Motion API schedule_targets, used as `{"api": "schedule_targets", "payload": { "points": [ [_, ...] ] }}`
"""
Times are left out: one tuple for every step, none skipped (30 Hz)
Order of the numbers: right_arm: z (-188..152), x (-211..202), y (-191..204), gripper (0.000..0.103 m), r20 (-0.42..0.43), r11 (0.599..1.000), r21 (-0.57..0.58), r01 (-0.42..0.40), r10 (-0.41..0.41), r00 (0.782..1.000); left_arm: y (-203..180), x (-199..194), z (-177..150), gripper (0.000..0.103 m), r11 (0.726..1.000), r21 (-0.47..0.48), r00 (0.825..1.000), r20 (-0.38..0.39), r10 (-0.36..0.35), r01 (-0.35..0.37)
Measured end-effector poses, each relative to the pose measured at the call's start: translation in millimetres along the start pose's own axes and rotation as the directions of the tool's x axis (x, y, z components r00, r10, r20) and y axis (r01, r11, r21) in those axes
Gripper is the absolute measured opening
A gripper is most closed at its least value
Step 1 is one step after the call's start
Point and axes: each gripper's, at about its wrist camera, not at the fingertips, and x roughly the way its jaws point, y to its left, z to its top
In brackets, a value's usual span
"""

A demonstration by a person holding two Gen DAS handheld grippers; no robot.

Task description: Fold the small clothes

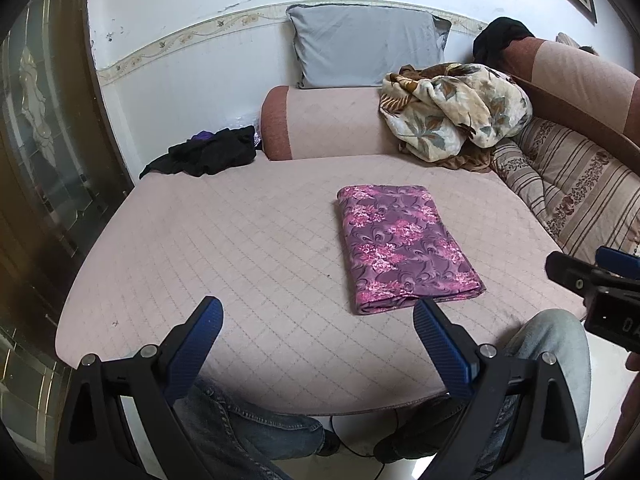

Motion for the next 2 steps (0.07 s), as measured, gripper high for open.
{"api": "schedule_targets", "payload": {
  "points": [
    [1, 5, -1, 0.095, 0.000, 1.000, 0.007, -0.019, 0.019, 1.000, 2, 3, 0, 0.096, 1.000, -0.001, 1.000, -0.002, 0.001, -0.001],
    [2, 18, -6, 0.096, -0.012, 0.997, 0.032, -0.075, 0.076, 0.997, 6, 8, 1, 0.096, 1.000, -0.003, 1.000, -0.007, 0.006, -0.006]
  ]
}}
